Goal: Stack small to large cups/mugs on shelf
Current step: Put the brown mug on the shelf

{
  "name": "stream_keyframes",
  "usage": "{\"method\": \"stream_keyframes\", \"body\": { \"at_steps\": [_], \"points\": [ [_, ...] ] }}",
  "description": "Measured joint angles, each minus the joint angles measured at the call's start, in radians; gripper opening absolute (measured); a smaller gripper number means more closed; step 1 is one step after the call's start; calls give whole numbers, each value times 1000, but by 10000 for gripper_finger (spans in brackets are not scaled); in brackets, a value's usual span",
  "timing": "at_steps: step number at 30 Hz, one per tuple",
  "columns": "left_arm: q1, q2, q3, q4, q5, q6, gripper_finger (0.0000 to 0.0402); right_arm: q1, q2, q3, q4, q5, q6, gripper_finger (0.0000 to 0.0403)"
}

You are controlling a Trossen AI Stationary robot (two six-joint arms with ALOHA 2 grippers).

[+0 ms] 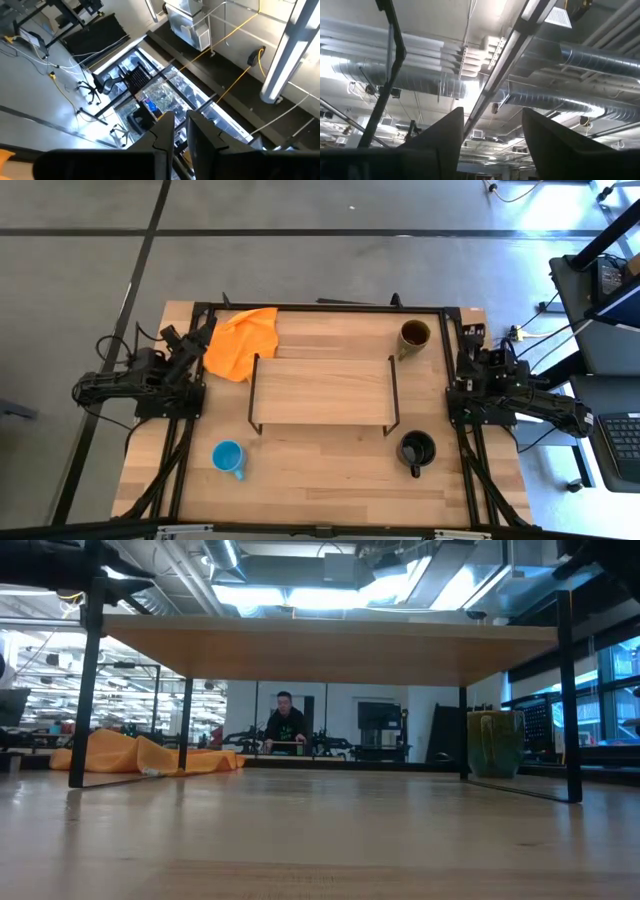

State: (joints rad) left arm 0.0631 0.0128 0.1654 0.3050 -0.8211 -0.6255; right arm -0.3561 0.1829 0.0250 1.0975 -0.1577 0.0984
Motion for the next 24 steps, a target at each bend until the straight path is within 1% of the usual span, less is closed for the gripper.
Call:
{"method": "stream_keyframes", "body": {
  "at_steps": [3,5,7,8,15,24],
  "points": [
    [0,0,0,-3,-8,35,42,0,0,0,1,-1,9,202],
    [0,0,0,-5,-7,72,42,0,0,0,14,0,82,202],
    [0,0,0,-5,0,84,42,0,0,0,44,5,190,202],
    [0,0,0,-5,-1,85,42,0,0,0,58,8,211,202],
    [0,0,0,-5,1,86,42,0,0,0,56,24,213,202],
    [0,0,0,-2,2,86,42,0,0,0,49,25,286,202]
  ]
}}
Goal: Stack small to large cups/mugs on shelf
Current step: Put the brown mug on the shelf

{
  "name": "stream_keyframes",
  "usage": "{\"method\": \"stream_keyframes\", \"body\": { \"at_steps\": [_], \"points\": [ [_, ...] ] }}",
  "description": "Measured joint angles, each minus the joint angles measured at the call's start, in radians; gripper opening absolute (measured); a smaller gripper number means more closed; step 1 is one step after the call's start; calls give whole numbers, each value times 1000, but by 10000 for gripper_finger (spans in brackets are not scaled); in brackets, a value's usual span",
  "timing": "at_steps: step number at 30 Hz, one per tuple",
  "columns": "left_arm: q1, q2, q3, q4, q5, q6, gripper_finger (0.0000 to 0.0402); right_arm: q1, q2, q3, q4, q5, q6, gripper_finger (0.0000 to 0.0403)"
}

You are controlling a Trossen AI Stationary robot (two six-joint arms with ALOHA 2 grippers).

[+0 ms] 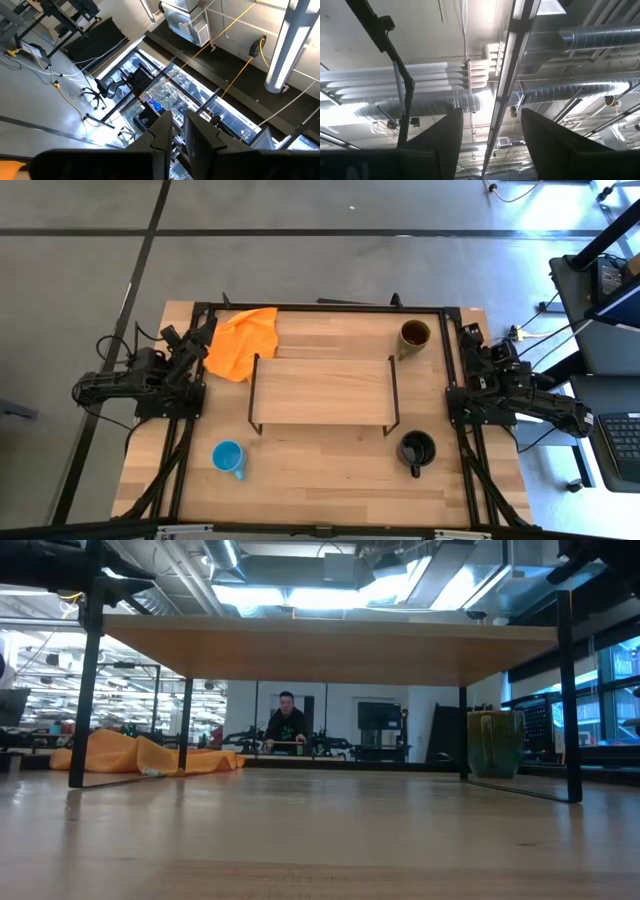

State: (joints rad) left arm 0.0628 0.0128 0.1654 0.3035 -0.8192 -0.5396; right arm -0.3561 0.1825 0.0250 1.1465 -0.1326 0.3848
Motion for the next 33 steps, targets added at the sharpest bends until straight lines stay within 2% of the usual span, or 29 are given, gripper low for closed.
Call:
{"method": "stream_keyframes", "body": {
  "at_steps": [4,10,15,19,27,33],
  "points": [
    [0,0,0,4,1,-31,42,0,0,0,0,4,4,202],
    [0,0,0,14,-9,-34,42,0,0,0,15,92,52,202],
    [0,0,0,14,0,-53,42,0,0,0,10,107,53,202],
    [0,0,0,10,-1,-48,42,0,0,0,8,179,52,202],
    [0,0,0,3,1,-15,42,0,0,0,11,176,31,202],
    [0,0,0,15,-17,-30,42,0,0,0,7,174,76,202]
  ]
}}
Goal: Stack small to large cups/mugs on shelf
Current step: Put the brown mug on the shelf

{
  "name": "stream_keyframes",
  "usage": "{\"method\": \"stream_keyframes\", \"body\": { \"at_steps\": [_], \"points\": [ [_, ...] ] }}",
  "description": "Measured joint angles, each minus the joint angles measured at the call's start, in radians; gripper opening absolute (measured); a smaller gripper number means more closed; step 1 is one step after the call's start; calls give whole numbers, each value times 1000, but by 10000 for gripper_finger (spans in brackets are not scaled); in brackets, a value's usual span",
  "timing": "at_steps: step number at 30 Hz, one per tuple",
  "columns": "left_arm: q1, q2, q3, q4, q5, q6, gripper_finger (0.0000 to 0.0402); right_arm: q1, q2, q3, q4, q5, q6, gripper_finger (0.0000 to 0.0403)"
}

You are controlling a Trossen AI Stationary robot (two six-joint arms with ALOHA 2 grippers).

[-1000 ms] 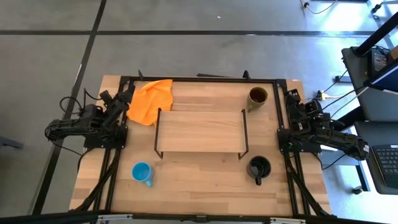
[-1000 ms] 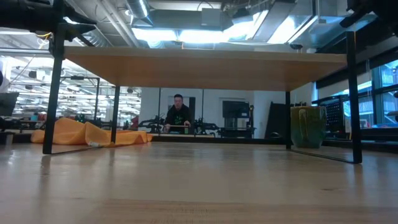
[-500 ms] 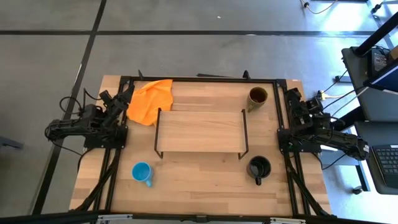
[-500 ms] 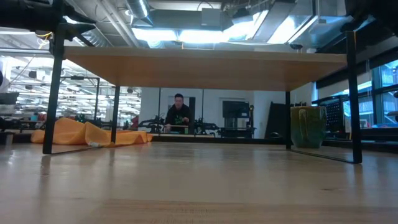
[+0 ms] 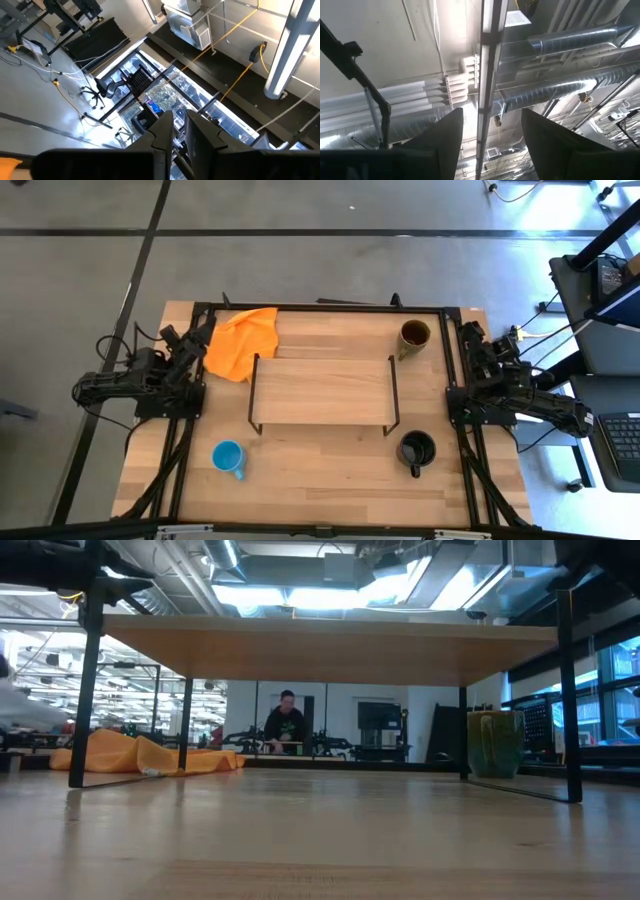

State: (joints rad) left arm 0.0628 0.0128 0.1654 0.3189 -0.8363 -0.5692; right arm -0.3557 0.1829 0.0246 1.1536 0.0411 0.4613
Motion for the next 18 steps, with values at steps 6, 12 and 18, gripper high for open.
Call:
{"method": "stream_keyframes", "body": {
  "at_steps": [6,12,18],
  "points": [
    [0,0,0,17,-12,57,42,0,0,6,-87,69,25,202],
    [0,0,0,9,106,107,42,0,3,122,-408,71,85,202],
    [0,0,0,-52,242,109,42,-1,65,289,-667,75,62,202]
  ]
}}
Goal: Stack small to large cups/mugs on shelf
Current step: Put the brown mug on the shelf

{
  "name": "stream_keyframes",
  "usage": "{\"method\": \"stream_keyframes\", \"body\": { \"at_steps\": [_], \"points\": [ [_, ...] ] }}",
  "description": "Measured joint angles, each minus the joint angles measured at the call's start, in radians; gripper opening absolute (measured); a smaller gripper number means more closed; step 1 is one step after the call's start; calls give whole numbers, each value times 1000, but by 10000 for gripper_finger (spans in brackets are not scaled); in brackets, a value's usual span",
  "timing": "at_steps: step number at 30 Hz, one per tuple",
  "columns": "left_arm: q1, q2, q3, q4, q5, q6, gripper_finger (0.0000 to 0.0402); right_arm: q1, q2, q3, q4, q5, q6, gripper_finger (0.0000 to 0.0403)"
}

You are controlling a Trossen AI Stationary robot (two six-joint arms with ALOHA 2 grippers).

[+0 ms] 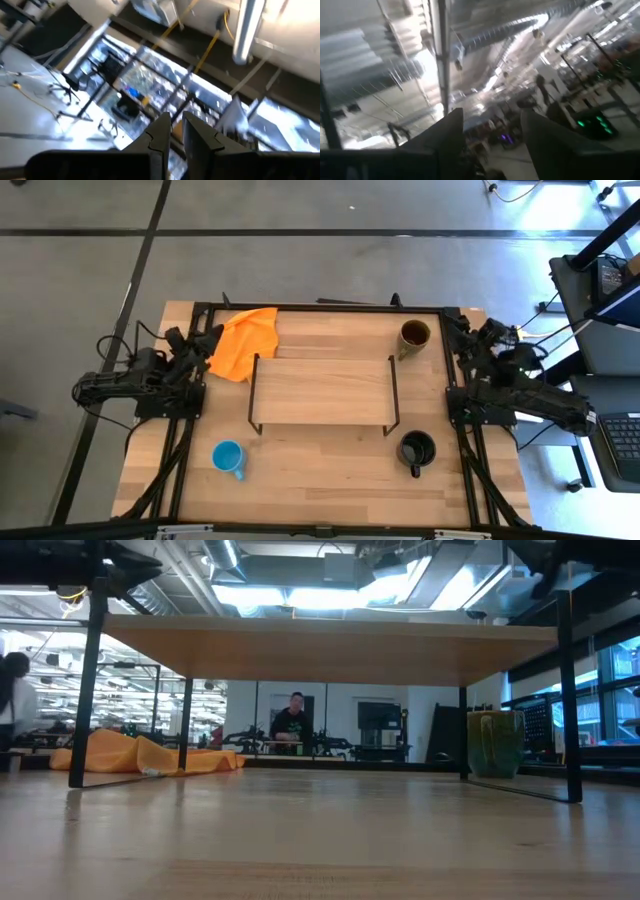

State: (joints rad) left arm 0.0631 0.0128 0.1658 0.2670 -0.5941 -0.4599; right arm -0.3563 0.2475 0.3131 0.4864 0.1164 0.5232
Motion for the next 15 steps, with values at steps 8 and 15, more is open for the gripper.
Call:
{"method": "stream_keyframes", "body": {
  "at_steps": [8,15],
  "points": [
    [45,0,0,-152,60,56,42,-1,202,244,-274,270,-154,202],
    [107,0,1,-353,93,69,42,-45,347,457,-701,430,-142,202]
  ]
}}
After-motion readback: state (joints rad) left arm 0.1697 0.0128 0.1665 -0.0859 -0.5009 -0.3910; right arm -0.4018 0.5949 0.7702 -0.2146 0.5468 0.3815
